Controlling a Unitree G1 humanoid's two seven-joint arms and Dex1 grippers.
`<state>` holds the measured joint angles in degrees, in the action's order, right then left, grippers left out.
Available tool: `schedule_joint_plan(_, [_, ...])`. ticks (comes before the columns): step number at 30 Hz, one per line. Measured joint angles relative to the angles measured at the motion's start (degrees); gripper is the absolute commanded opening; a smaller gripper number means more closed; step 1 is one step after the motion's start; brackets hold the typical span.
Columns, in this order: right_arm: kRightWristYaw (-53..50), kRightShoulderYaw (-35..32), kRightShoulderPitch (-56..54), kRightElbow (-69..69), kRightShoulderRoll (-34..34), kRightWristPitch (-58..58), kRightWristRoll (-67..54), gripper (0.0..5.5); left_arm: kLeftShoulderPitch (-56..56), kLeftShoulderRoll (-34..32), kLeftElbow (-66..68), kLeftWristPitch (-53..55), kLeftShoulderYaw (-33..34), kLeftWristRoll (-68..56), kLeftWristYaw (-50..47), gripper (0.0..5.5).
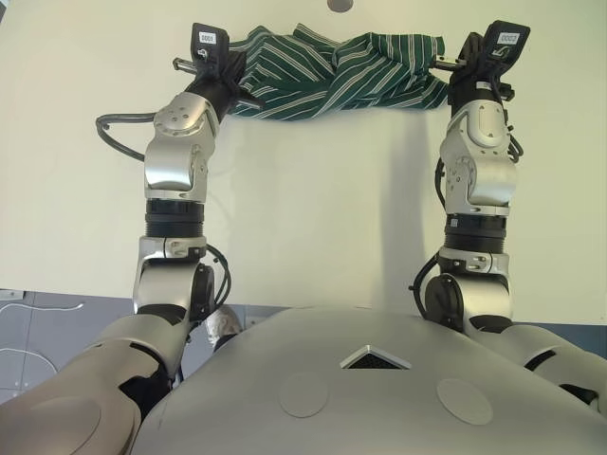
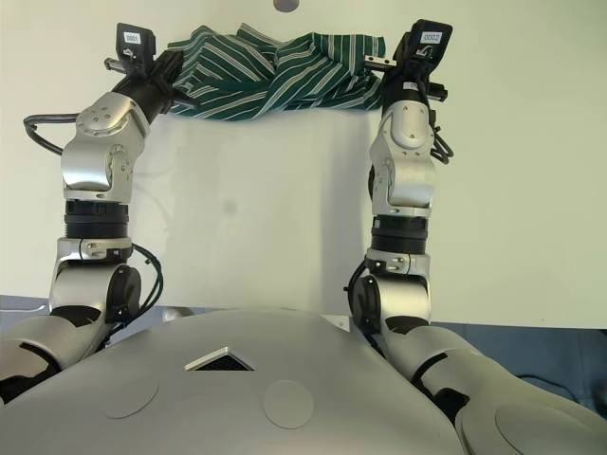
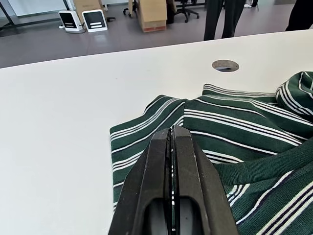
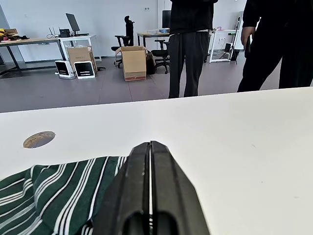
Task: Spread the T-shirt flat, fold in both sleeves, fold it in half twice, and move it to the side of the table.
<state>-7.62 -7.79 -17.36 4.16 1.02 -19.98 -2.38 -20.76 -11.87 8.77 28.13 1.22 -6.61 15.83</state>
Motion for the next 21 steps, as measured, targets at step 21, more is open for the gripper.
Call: schedule_joint_plan(21, [-0.2, 1.1, 0.0, 1.8, -0.5, 0.4, 0.0, 0.0, -1.6, -6.8, 6.7, 0.8, -8.0, 0.5, 18.1, 0.09])
